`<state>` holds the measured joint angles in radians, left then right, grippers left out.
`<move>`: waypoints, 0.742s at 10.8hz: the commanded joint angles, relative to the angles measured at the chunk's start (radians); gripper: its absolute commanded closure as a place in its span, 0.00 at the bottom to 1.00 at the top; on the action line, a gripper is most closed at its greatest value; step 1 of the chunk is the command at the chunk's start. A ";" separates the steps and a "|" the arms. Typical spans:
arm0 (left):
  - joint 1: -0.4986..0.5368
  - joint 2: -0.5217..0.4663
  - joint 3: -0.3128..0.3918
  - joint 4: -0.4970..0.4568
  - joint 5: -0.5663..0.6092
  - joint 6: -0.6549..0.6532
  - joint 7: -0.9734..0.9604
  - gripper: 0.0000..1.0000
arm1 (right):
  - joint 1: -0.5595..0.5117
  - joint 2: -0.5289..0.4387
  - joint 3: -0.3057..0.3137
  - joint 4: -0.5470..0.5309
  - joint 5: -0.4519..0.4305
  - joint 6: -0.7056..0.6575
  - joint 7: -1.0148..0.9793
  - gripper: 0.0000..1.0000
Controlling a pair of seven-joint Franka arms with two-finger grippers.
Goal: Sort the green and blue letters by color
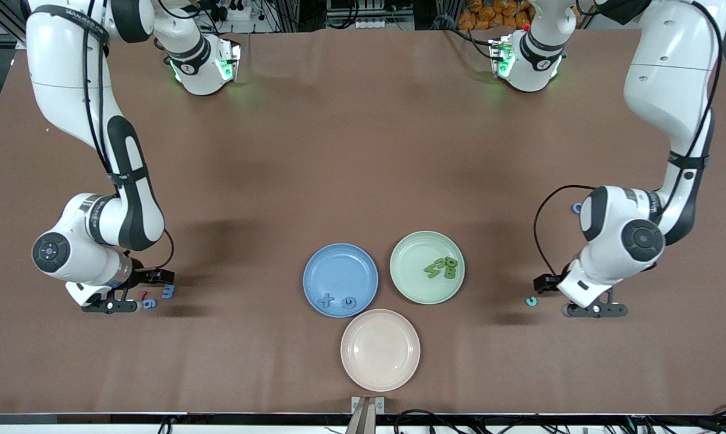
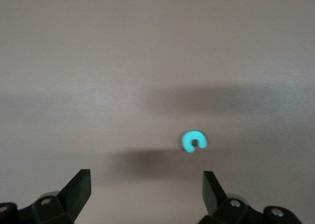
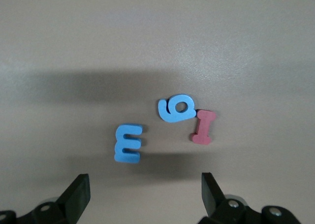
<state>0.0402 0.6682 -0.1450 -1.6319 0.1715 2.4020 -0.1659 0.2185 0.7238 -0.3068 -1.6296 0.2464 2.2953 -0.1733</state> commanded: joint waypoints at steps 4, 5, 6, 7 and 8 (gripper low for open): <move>0.004 -0.295 -0.004 -0.129 -0.018 -0.087 -0.038 0.00 | 0.001 0.094 0.023 0.109 -0.001 -0.004 0.150 0.00; -0.015 -0.333 -0.001 -0.126 -0.045 -0.125 -0.061 0.00 | 0.001 0.106 0.041 0.125 -0.002 -0.004 0.173 0.00; -0.019 -0.372 -0.001 -0.121 -0.090 -0.167 -0.063 0.00 | -0.002 0.111 0.049 0.128 -0.004 -0.002 0.188 0.00; -0.023 -0.412 -0.001 -0.117 -0.128 -0.214 -0.060 0.00 | -0.008 0.112 0.051 0.134 -0.004 -0.004 0.187 0.00; -0.039 -0.444 0.004 -0.099 -0.145 -0.281 -0.057 0.00 | -0.011 0.114 0.051 0.136 -0.004 -0.002 0.186 0.01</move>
<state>0.0207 0.3236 -0.1529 -1.7112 0.0837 2.2237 -0.2155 0.2266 0.8160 -0.2684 -1.5326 0.2474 2.2992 -0.0081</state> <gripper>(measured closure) 0.000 0.000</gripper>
